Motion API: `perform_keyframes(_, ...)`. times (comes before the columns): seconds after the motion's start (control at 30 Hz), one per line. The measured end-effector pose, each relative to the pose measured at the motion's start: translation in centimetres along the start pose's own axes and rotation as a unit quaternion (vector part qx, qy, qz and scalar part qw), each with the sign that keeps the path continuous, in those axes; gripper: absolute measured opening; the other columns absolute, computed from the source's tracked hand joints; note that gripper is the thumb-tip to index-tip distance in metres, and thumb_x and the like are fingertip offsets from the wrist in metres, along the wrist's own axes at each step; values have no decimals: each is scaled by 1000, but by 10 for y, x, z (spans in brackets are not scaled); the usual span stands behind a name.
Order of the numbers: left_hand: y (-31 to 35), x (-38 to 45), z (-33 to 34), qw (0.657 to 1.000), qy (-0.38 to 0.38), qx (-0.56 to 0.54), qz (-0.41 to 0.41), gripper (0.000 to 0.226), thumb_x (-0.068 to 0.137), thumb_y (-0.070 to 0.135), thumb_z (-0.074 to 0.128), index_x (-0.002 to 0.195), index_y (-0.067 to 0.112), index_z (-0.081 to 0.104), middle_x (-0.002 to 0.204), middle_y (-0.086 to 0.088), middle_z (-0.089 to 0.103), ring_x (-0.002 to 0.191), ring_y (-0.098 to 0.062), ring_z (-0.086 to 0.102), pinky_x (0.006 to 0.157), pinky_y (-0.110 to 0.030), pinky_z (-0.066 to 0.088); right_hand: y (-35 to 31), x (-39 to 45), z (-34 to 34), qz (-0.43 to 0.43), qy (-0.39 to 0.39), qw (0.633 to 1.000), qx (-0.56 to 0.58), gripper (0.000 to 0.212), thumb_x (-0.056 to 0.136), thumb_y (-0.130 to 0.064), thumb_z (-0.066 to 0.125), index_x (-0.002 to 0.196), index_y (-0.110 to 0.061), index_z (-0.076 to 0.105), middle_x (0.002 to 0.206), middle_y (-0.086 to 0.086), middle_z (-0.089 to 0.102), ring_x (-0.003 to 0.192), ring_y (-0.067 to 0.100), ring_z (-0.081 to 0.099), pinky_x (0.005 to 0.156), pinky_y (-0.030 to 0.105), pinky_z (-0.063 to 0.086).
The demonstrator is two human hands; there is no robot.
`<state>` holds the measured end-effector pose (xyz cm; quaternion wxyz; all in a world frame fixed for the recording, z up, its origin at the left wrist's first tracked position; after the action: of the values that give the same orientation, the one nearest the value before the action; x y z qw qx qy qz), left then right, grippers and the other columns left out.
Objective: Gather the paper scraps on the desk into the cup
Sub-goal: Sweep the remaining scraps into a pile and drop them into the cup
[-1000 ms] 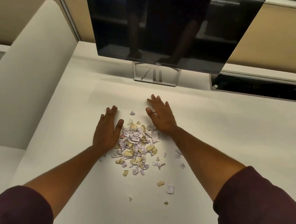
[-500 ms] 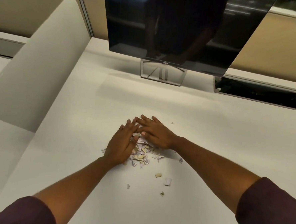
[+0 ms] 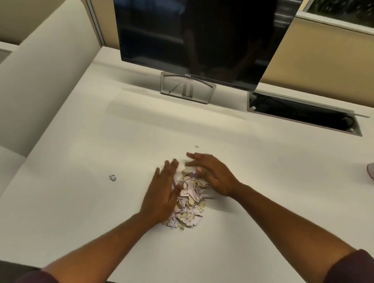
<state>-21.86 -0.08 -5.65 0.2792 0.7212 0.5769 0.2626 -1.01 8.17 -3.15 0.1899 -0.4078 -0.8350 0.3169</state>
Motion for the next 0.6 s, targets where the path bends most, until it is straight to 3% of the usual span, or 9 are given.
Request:
perform_keyframes(0.07,-16,-2,-21,997,56,36,-36,62,104,47,25,158,20,12,166,6,12,154,-12,2,125,-34,-1,9,12,-10,39,34,999,-4,42,107,-44,35,138,-31,60,156,-13,46,144,9,41,116,40,35)
perform_keyframes(0.17,-59,-15,-56,979,132,77,-132,64,102,45,26,155,10,25,164,-5,23,154,-20,10,126,-40,4,23,33,-15,129,30,991,9,46,107,-50,35,146,-32,51,163,-10,35,152,13,29,124,42,25)
perform_keyframes(0.27,-92,-35,-77,965,141,91,-203,67,99,45,27,154,7,25,163,-8,25,153,-24,13,125,-46,8,32,44,-6,171,-12,985,-12,54,105,-55,33,152,-31,43,167,-8,25,157,16,12,127,50,14)
perform_keyframes(0.4,-81,-50,-63,978,88,116,-147,71,99,56,15,158,16,14,166,1,15,153,-12,4,125,-39,9,22,29,21,107,-73,989,-67,57,107,-55,27,156,-29,35,170,-6,13,158,13,-1,127,51,2)
perform_keyframes(0.53,-42,-57,-28,986,76,94,-112,69,100,57,16,159,24,4,161,28,-13,149,3,-11,122,-24,1,2,-16,40,58,-63,996,-30,55,107,-53,30,156,-29,34,169,-11,18,157,6,5,128,42,6)
perform_keyframes(0.6,-23,-59,-7,991,57,77,-92,68,101,54,20,159,24,1,161,28,-15,151,0,-10,123,-23,1,-7,-40,45,45,-55,997,-26,54,107,-51,34,156,-31,31,168,-13,21,156,4,8,128,39,8)
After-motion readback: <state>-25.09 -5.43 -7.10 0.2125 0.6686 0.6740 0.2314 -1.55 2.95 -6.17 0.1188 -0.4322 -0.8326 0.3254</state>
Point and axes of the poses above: each hand's wrist, its own x-axis towards the middle knuckle, its own z-axis out of the palm, y = z × x, the point moved 2 cm from there along x, towards the middle knuckle
